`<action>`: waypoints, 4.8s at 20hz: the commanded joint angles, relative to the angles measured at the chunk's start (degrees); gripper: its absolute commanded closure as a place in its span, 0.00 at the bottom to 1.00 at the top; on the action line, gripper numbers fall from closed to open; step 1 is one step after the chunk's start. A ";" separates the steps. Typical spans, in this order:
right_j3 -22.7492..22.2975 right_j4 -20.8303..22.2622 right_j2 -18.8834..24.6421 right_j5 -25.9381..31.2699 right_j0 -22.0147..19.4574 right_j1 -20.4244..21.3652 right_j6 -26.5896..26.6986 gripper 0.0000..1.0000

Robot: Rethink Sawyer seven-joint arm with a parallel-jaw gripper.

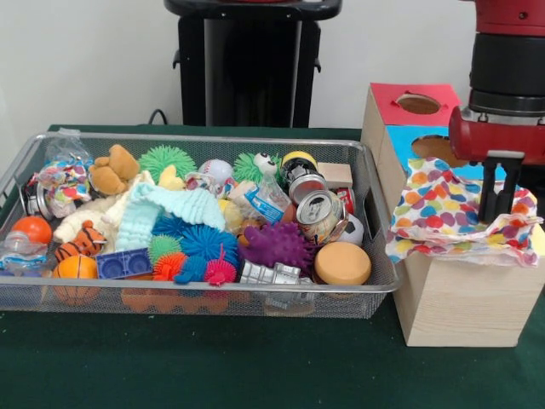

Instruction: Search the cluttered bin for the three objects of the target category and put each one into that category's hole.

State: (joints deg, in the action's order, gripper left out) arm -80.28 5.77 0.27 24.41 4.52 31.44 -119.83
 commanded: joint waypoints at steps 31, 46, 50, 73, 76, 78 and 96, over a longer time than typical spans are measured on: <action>-10.15 0.07 1.06 -7.62 -1.45 -2.58 -7.17 1.00; -11.81 -1.31 -0.39 -9.27 0.78 -3.19 -9.87 1.00; -12.46 -1.47 -0.57 -8.86 0.92 -2.60 -9.46 1.00; -5.90 -0.76 1.03 -11.24 -0.99 -8.21 -5.48 1.00; -4.95 -0.86 1.29 -11.53 -1.24 -9.09 -5.42 1.00; -4.90 -0.80 1.38 -11.59 -1.39 -9.03 -5.37 1.00; -6.06 -0.21 4.83 -15.21 -3.67 -10.67 -4.92 1.00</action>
State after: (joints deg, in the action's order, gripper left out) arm -84.53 5.21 -0.78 11.94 4.01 27.40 -119.83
